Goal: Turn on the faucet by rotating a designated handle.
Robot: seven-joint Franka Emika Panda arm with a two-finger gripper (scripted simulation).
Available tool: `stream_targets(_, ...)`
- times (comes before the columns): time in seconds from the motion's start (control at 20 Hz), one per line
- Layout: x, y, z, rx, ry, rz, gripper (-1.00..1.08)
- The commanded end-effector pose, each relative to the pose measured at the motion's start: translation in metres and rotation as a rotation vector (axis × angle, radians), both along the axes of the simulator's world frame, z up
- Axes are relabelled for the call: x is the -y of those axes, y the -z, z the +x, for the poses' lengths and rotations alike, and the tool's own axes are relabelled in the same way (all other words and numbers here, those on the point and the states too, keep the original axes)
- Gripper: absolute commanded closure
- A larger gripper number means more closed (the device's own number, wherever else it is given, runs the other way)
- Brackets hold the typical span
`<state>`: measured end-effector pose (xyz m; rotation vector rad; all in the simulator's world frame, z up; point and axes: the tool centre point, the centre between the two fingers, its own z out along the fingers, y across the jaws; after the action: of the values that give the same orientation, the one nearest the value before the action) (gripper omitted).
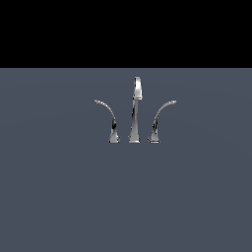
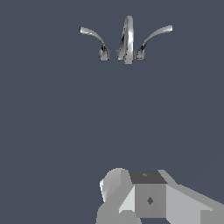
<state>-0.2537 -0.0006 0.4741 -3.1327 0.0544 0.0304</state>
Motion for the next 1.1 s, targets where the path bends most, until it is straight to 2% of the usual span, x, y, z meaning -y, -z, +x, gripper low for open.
stream_targets(0.0,0.0,0.0,0.0,0.0,0.0,0.0,1.08)
stream_targets(0.55,-0.014,0.012,0.008,0.0,0.062,0.0,1.08)
stream_targets(1.05,-0.048,0.046,0.033,0.0,0.229,-0.001,1.08)
